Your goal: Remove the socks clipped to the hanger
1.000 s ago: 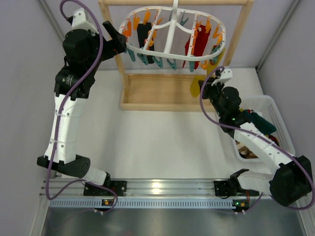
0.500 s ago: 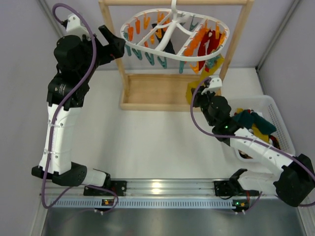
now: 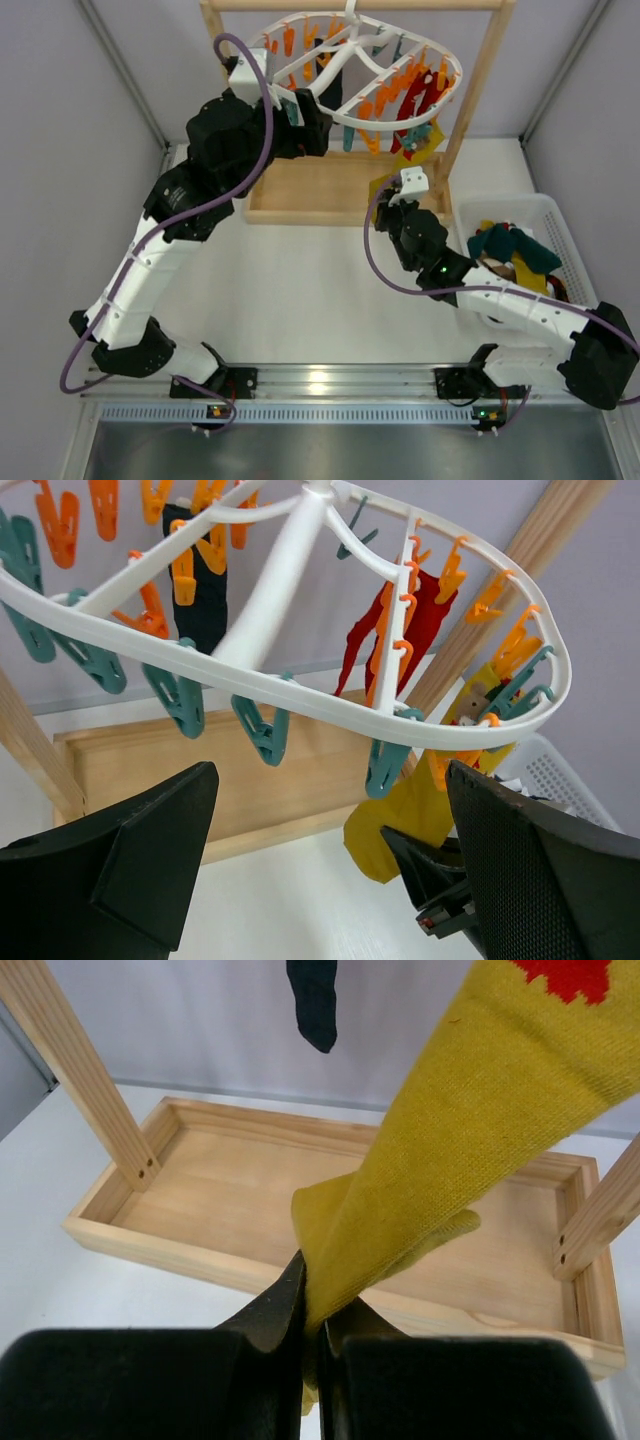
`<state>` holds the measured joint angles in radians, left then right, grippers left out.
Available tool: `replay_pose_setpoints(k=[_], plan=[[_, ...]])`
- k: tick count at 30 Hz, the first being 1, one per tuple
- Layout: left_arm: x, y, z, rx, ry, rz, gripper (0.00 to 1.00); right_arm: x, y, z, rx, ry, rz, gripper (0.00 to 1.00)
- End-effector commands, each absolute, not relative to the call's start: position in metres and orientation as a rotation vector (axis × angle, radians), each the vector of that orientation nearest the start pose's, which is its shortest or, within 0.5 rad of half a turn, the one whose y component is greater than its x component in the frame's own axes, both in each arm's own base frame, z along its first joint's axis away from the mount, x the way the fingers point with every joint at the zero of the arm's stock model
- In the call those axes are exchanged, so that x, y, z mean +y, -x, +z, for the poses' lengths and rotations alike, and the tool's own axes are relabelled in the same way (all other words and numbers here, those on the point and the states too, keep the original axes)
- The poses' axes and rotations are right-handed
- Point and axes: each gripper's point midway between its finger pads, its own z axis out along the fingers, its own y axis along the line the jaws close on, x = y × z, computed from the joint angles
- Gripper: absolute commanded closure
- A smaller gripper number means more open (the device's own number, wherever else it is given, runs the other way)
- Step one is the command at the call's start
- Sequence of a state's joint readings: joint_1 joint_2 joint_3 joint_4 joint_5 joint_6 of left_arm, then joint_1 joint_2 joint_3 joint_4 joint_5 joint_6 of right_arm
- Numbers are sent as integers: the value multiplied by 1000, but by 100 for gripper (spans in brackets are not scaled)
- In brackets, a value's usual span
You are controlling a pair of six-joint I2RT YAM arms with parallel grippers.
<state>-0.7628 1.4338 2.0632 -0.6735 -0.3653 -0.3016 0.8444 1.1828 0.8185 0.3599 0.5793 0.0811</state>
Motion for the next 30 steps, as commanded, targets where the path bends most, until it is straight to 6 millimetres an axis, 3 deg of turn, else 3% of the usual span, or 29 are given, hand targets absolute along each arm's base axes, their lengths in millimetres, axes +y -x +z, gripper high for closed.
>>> replay_pose_setpoints(k=[1,9,20,30], plan=[[-229,-310,538,1569,-76,-470,1,240,-329,311,1507,98,297,100],[-243,-307,526,1594,-110,-463,1,222,-320,324,1474,61,288,100],[-230,-301,507,1629,-92,-433,1,200,-288,357,1406,130,348,100],[-218,-294,491,1656,-79,-417,1,164,-276,364,1410,186,277,100]])
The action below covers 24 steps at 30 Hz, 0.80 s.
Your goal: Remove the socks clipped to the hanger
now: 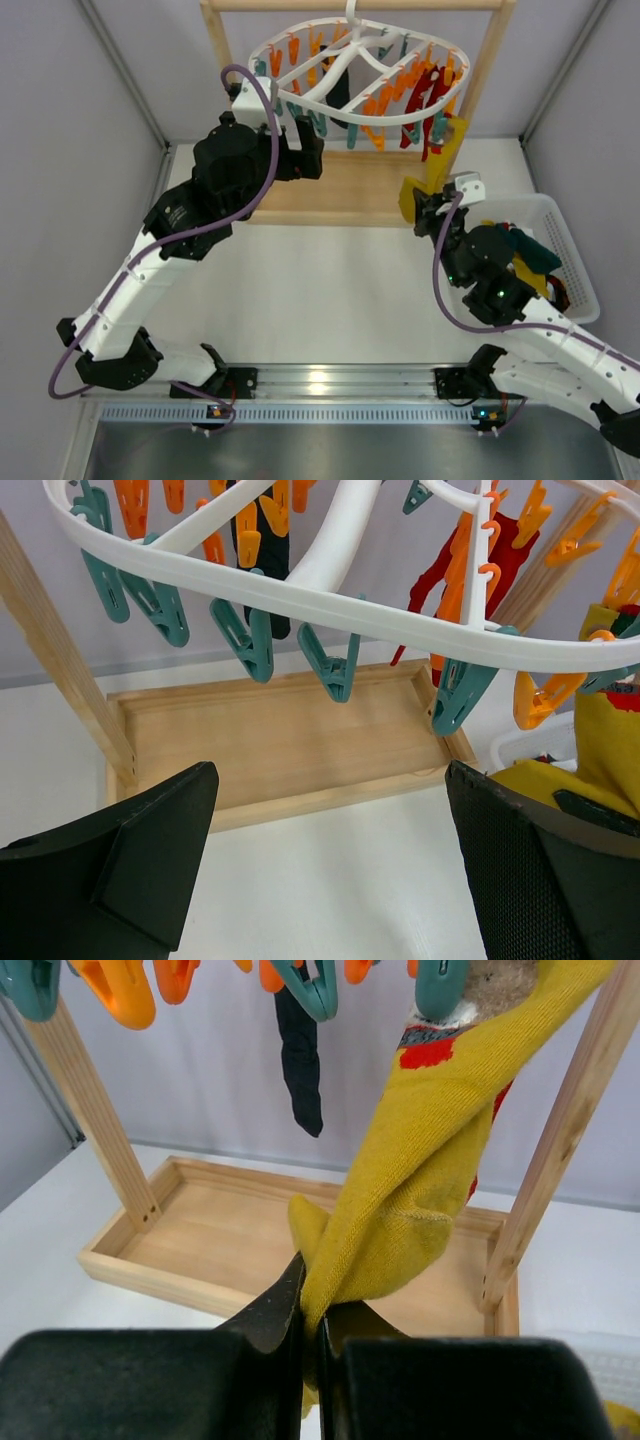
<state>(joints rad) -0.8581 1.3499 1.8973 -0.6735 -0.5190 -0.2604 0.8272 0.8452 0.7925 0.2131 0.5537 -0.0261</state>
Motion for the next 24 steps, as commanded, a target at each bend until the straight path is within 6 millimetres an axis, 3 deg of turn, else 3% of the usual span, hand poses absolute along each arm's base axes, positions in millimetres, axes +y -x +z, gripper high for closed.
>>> replay_pose_setpoints(k=[1,4,11,13,17,24], plan=[[-218,-293,491,1657,-75,-418,1,167,-274,362,1419,210,285,100],[-214,-294,485,1666,-63,-396,1,169,-272,362,1427,225,297,100],[-198,-291,474,1679,-16,-351,1,203,-278,341,1492,312,339,100],[-195,-291,473,1679,-7,-336,1,208,-280,343,1480,315,322,100],[-189,-295,468,1692,11,-279,1,238,-281,338,1492,364,285,100],[-171,-294,466,1698,66,-229,1,283,-286,354,1468,408,284,100]])
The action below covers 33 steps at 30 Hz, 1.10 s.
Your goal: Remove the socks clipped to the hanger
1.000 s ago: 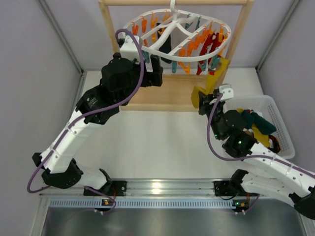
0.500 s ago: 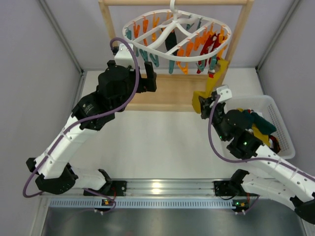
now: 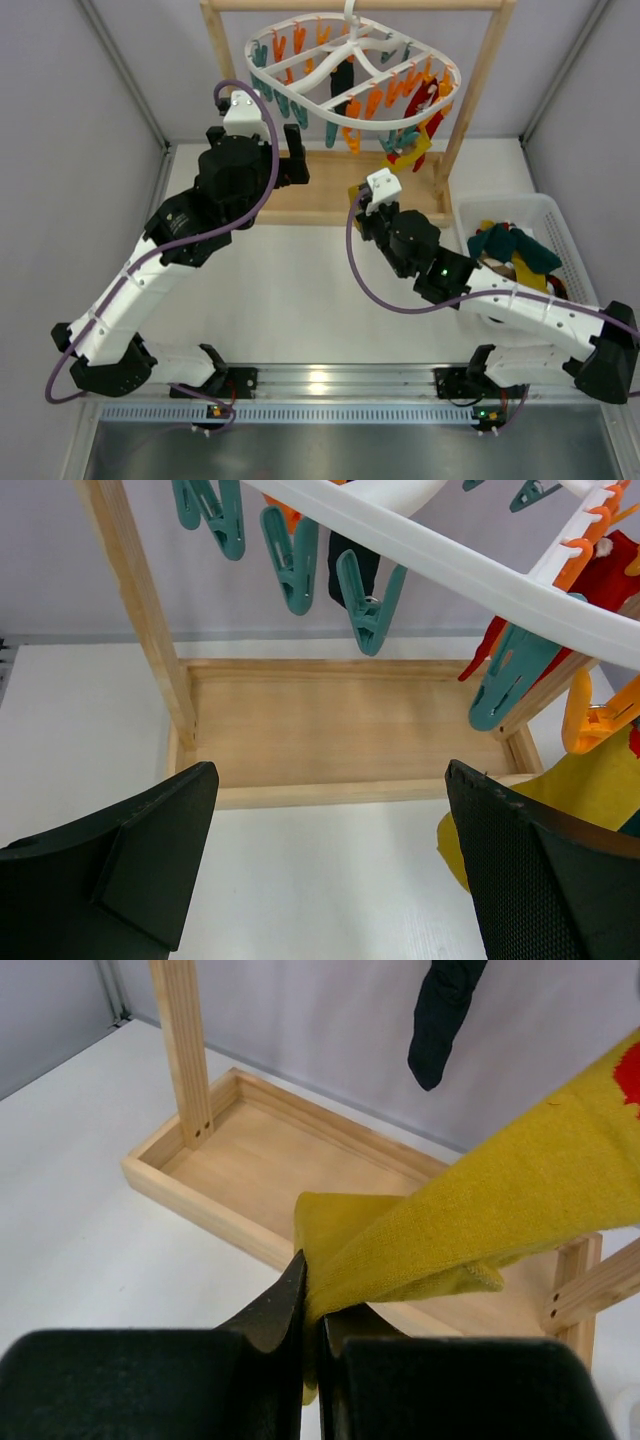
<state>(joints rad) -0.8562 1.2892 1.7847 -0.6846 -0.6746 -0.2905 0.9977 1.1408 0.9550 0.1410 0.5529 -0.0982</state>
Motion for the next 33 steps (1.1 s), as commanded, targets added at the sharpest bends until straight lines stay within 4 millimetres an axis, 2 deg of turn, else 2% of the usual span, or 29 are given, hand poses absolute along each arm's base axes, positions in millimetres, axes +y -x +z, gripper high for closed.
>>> replay_pose_setpoints(k=[1,5,7,12,13,14,18,19,20,22,28,33], plan=[[-168,-293,467,1698,70,-224,1,287,-287,354,1468,414,285,100],[-155,-290,469,1689,90,-197,1,310,-290,355,1467,444,281,100],[-153,-289,469,1686,89,-195,1,315,-291,354,1467,445,285,100],[-158,-290,468,1694,70,-211,1,325,-293,355,1463,443,313,100],[-158,-289,469,1692,72,-213,1,328,-296,350,1474,449,290,100],[-157,-289,469,1691,74,-213,1,334,-293,358,1462,455,291,100],[-149,-285,473,1676,98,-214,1,356,-292,357,1461,505,265,100],[-148,-284,474,1674,98,-213,1,363,-293,351,1469,523,259,100],[-146,-283,474,1672,102,-208,1,366,-293,357,1461,523,262,100],[-144,-282,475,1669,103,-202,1,375,-294,354,1468,539,257,100],[-147,-281,476,1670,90,-225,1,392,-295,350,1473,576,224,100],[-151,-276,481,1664,55,-271,1,396,-294,347,1471,595,195,100]])
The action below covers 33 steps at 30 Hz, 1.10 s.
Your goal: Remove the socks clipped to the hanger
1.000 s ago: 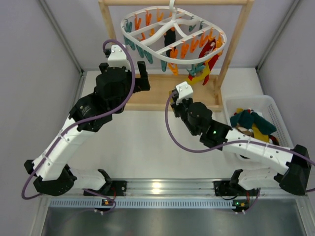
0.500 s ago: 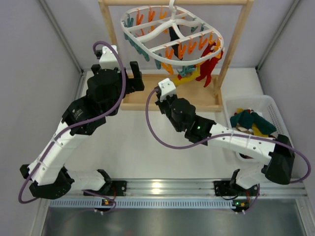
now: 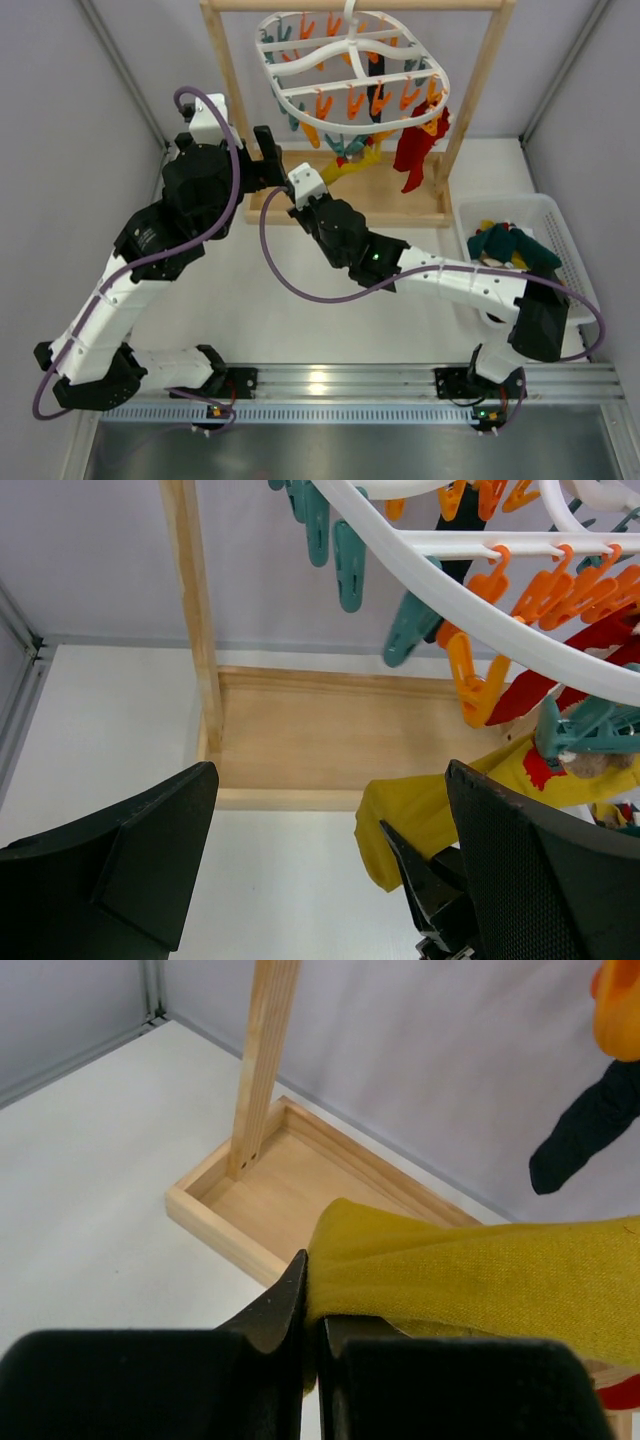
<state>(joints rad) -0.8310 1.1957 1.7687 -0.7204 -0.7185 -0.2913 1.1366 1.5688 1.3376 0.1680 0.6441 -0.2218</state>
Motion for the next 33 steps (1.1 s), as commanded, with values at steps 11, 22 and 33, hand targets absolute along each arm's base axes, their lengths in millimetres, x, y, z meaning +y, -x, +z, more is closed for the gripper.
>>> replay_pose_setpoints(k=[11,22,33], plan=[[-142,-254,522,1577,14,-365,1,424,-296,342,1472,663,137,100],[-198,-275,549,1539,-232,-370,1,455,-298,329,1482,727,72,100],[-247,-280,527,1582,-297,-213,1,462,-300,318,1493,722,89,100]])
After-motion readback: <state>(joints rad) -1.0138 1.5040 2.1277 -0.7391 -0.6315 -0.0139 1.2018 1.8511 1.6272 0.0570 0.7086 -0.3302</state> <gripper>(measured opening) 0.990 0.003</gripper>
